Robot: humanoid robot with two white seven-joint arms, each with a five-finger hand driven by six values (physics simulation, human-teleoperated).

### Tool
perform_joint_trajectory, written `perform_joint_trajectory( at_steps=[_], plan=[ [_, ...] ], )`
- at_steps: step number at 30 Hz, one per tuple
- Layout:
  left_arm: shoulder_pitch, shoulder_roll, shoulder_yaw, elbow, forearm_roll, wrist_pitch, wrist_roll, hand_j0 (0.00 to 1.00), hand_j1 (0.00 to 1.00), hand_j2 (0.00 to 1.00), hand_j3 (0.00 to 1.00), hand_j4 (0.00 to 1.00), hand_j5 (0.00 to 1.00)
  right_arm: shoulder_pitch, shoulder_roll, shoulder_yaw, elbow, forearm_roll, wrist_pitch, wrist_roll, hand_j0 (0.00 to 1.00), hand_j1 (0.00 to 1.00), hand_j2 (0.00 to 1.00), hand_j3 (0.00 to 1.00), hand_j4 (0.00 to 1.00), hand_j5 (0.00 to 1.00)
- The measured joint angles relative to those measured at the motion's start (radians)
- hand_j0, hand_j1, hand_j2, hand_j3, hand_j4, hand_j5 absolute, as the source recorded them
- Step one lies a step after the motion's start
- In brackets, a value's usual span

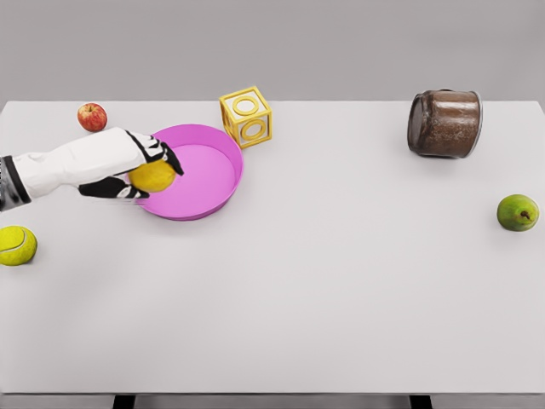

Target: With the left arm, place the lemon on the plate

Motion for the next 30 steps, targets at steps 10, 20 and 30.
perform_joint_trajectory(
  at_steps=[10, 20, 30],
  plan=[
    [-0.087, -0.123, -0.031, 0.155, -0.037, 0.000, 0.000, 0.47, 0.47, 0.47, 0.47, 0.47, 0.47, 0.000, 0.000, 0.000, 0.000, 0.000, 0.000, 0.000, 1.00, 1.00, 1.00, 1.00, 1.00, 1.00],
    [-0.138, -0.252, -0.040, 0.302, -0.143, -0.001, 0.000, 0.49, 0.49, 0.49, 0.49, 0.49, 0.49, 0.000, 0.000, 0.000, 0.000, 0.000, 0.000, 0.000, 1.00, 1.00, 1.00, 1.00, 1.00, 1.00],
    [-0.167, -0.294, -0.041, 0.417, -0.180, 0.000, 0.000, 0.58, 0.58, 0.58, 0.58, 0.58, 0.58, 0.000, 0.000, 0.000, 0.000, 0.000, 0.000, 0.000, 1.00, 1.00, 1.00, 1.00, 1.00, 1.00]
  ],
)
